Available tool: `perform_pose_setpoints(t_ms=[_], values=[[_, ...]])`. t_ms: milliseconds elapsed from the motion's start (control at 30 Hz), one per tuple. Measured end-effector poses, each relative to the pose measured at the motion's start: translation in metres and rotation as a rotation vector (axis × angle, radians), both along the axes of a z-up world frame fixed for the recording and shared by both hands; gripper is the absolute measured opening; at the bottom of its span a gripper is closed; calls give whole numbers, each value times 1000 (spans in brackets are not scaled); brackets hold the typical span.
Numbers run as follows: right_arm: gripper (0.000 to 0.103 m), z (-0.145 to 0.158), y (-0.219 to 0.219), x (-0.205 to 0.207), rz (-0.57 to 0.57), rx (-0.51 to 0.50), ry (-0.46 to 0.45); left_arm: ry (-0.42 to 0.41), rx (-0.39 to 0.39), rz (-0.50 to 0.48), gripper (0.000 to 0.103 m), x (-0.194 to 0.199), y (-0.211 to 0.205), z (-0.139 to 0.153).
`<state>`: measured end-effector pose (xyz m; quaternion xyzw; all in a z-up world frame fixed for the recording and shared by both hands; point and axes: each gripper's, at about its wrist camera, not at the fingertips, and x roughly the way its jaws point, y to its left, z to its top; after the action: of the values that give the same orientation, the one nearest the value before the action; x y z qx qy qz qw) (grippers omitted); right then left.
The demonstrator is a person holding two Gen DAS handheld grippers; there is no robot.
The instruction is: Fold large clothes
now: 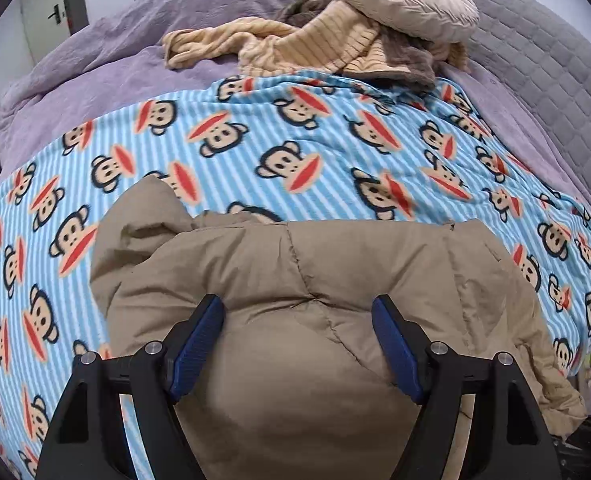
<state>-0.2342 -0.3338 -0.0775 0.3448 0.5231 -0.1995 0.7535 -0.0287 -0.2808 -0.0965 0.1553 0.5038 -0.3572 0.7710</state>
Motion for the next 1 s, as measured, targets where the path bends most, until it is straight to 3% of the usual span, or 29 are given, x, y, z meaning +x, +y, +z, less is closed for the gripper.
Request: perform_pose_setpoints(t_ms=[133, 267, 300, 367, 533, 600, 767, 933, 1000], values=[[17, -21, -17, -12, -56, 46, 2, -1, 21, -27, 77, -11, -27, -7], [27, -44, -32, -17, -89, 154, 27, -6, 47, -33, 77, -15, -33, -10], [29, -42, -36, -19, -99, 176, 31, -7, 53, -34, 77, -14, -32, -11], [44, -30, -44, -22, -99, 152, 44, -1, 59, -27, 77, -12, -30, -12], [52, 19, -65, -29, -76, 16, -38, 4, 69, -6, 77, -10, -28, -12], [60, 26, -71, -20, -38, 23, -72, 0, 76, 1, 77, -11, -28, -13], [60, 4, -62, 23, 100, 112, -51, -4, 105, 40, 77, -11, -26, -6], [61, -8, -67, 46, 126, 190, -66, -1, 74, 112, 77, -14, 6, 23], [68, -10, -76, 55, 122, 224, -80, 16, 55, 153, 77, -17, 28, 33]])
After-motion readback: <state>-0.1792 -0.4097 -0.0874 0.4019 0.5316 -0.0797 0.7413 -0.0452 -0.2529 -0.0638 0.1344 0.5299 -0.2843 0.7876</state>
